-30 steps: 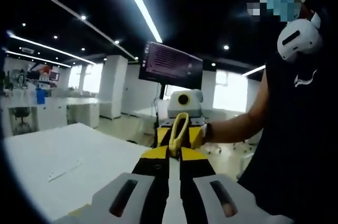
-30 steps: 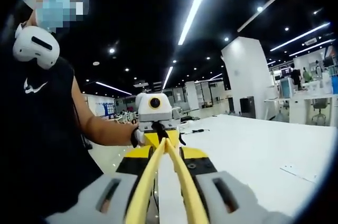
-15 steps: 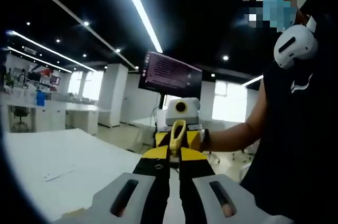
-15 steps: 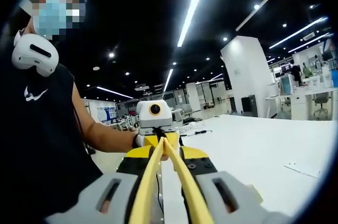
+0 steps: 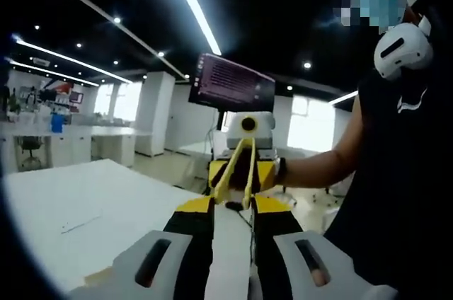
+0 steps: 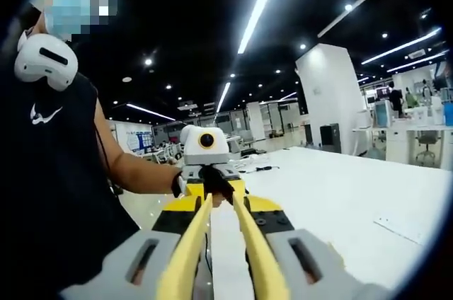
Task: Place the target food into the container with the food tongs after gripping and lifting it, then release it inside without dropping or visibly crushing the food.
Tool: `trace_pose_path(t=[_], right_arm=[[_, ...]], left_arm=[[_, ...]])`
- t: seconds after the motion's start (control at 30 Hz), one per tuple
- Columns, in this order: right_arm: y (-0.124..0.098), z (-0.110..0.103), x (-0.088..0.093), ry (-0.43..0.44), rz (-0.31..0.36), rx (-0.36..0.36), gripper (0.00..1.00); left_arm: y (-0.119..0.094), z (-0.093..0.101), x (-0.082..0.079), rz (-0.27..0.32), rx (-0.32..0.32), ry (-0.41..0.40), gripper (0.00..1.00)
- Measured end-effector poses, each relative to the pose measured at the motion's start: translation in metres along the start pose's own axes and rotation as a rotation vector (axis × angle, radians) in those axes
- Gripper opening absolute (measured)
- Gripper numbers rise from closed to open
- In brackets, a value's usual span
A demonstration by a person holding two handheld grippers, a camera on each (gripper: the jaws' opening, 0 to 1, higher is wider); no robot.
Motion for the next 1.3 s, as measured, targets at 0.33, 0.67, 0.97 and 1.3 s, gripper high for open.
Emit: trace_pose_path(t=[0.33,0.67,0.97,1.3], right_arm=[[0.003,-0.005,-0.001,-0.040,-0.020,-0.014,0.24],[-0.001,-0.004,-0.009,-0.026,0.048,-0.036,0.21],[-0.002,0.001,-0.011,0.020,0.095,-0.009,0.20],[0.000,-0.006,-0.011,0.003,0.067,-0.046,0.18]], left_arm=[[-0.001,0.005,-0.003,-0.042,0.023,0.031,0.21],[-0.003,0.012,-0.010,0.065,-0.004,0.088,0.00],[-0.002,0.009,-0.009,0.115,-0.002,0.040,0.00],[0.001,0.009,-0.009,0.097,0.021,0.023,0.00]])
Point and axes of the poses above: the point that each gripper's makers call its tool centre point, and the gripper's own axes: y roughly forward along the fingers, z roughly to its right, x roughly out of its underside, the point moved 7 cm from there along -y, roughly backward along the fingers, and after that the axes turned 9 degrees about -z, right-handed, at the moved point
